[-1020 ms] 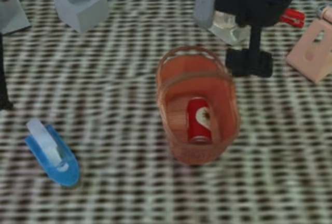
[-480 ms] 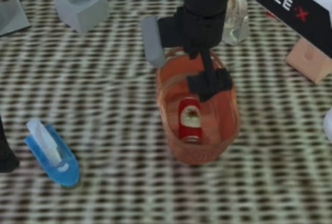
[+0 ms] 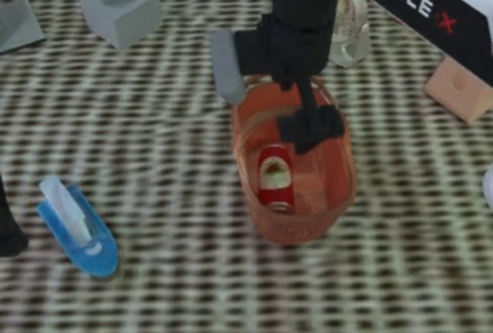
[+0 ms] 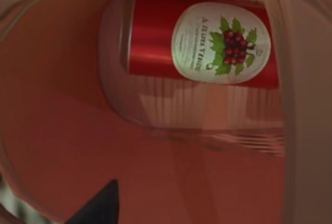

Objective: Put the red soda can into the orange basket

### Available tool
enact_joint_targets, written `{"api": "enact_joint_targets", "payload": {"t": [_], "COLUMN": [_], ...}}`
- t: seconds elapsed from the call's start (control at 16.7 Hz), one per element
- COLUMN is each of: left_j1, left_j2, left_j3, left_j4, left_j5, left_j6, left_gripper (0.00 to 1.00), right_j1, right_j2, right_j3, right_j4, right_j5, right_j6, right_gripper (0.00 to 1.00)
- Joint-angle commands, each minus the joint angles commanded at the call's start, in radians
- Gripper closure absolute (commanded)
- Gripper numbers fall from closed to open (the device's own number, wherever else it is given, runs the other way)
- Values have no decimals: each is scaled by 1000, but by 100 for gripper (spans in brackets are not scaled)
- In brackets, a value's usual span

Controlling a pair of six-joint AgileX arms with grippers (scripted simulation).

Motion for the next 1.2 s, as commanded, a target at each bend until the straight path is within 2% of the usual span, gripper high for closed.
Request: {"api": "enact_joint_targets", "payload": {"t": [0.24, 0.48, 1.2], "left_j1": [0, 0, 0], "left_j2": [0, 0, 0], "left_j3": [0, 0, 0], "left_j4": [0, 0, 0], "left_j5": [0, 0, 0], "left_j6": [0, 0, 0], "left_gripper": [0, 0, 0], "right_j1": [2, 2, 2], "right_j2": [-24, -27, -27], "right_j3": [-97, -109, -109], "right_j4": [72, 81, 81], "right_j5": [0, 0, 0], "right_j6": [2, 2, 2], "right_gripper": [0, 0, 90]}}
